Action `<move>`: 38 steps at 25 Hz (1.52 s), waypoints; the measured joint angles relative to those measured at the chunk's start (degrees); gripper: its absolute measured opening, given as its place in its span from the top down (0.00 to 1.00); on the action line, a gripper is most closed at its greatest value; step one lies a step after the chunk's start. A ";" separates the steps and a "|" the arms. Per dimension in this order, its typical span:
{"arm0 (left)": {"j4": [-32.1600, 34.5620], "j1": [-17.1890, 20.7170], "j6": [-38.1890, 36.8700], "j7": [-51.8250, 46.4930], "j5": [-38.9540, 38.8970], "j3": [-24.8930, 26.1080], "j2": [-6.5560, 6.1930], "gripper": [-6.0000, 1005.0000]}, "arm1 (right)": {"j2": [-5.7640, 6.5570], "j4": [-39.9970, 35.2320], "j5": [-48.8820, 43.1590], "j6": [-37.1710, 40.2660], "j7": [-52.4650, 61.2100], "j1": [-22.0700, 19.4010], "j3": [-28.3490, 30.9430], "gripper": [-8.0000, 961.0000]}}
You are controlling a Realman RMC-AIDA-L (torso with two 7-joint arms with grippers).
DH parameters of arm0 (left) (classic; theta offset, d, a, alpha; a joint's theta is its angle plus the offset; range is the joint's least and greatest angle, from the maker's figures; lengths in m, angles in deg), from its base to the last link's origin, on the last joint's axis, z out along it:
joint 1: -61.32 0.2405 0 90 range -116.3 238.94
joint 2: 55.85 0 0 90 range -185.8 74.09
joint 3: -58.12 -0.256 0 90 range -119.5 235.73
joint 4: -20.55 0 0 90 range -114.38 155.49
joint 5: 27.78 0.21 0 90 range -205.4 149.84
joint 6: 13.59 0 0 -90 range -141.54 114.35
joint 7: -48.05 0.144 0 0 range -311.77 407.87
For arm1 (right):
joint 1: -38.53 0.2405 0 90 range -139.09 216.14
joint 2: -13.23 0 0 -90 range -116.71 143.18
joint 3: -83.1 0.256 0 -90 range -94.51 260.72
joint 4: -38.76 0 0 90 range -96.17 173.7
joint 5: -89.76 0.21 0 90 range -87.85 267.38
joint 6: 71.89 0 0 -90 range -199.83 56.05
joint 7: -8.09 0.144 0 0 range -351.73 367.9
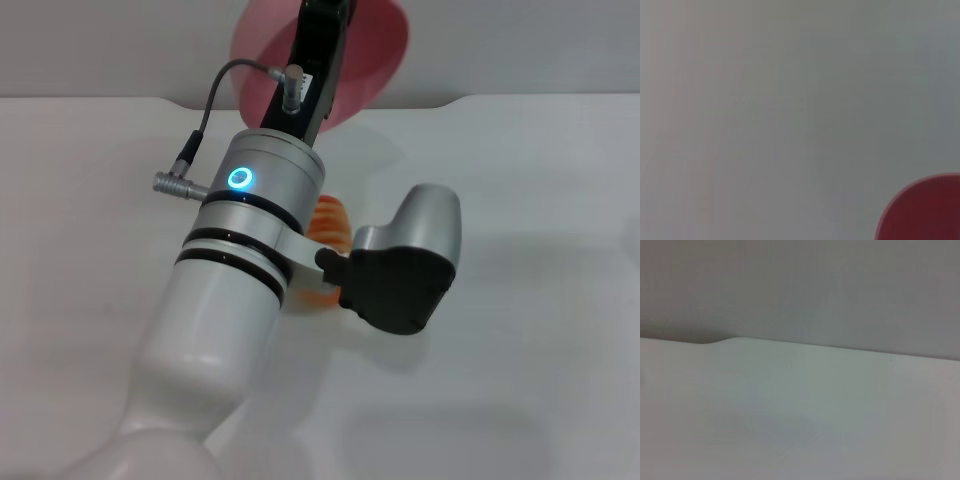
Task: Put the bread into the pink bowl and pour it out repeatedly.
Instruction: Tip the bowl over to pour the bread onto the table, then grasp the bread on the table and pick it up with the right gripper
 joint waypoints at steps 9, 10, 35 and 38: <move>9.97 -0.72 -5.56 -7.66 -22.74 7.92 -0.28 0.96 | -0.01 0.49 0.05 -0.07 0.00 0.36 -0.74 0.29; 10.89 -0.73 -6.55 -9.10 -26.47 9.60 -0.28 0.96 | -0.01 0.59 0.05 -0.07 0.00 0.46 -0.91 0.29; 16.88 11.01 -20.50 -14.01 -78.33 39.28 -1.24 0.97 | 0.08 2.79 0.13 -1.53 0.33 2.91 -6.35 0.29; 20.44 10.66 -13.58 -8.80 -79.76 38.94 -1.20 0.97 | 0.09 3.10 0.14 -1.97 0.48 3.52 -6.61 0.29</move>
